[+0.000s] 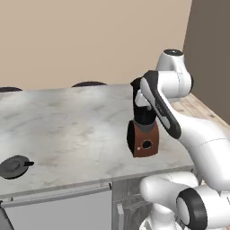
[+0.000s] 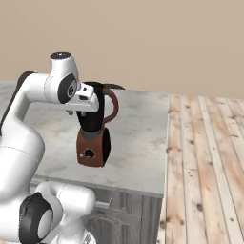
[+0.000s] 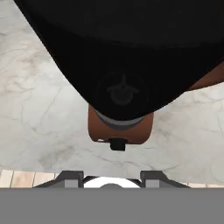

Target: Close the lid blender by securely placing the lid on top.

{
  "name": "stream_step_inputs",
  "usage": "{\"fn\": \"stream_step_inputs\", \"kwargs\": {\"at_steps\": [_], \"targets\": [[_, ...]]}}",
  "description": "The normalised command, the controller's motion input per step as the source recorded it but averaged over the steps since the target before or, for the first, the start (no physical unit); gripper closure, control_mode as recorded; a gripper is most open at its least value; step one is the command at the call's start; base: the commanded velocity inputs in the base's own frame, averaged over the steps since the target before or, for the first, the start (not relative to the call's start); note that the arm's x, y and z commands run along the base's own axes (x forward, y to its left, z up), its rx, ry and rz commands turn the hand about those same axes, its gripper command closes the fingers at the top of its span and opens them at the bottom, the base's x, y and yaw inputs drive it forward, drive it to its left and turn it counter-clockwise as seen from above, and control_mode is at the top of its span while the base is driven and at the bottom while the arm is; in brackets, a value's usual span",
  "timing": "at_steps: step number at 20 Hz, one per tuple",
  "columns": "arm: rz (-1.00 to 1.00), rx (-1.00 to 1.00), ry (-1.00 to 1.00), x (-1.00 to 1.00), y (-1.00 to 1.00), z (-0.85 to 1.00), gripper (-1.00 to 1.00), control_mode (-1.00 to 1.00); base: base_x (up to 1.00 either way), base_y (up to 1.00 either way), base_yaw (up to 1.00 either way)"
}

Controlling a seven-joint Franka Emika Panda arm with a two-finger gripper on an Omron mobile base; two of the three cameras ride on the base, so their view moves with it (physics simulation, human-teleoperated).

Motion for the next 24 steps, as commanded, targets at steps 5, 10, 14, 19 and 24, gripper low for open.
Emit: {"fn": "stream_step_inputs", "kwargs": {"at_steps": [5,10,14,19,24], "targets": [[0.0,0.0,0.0,0.0,0.0,0.0,-1.0,1.0,-0.53,0.04,0.0],[0.0,0.0,0.0,0.0,0.0,0.0,-1.0,1.0,-0.18,0.79,-0.04],[0.0,0.0,0.0,0.0,0.0,0.0,-1.0,1.0,0.0,0.64,0.0],[0.0,0.0,0.0,0.0,0.0,0.0,-1.0,1.0,0.16,0.6,0.0],[0.0,0.0,0.0,0.0,0.0,0.0,-1.0,1.0,0.48,0.49,0.0]]}}
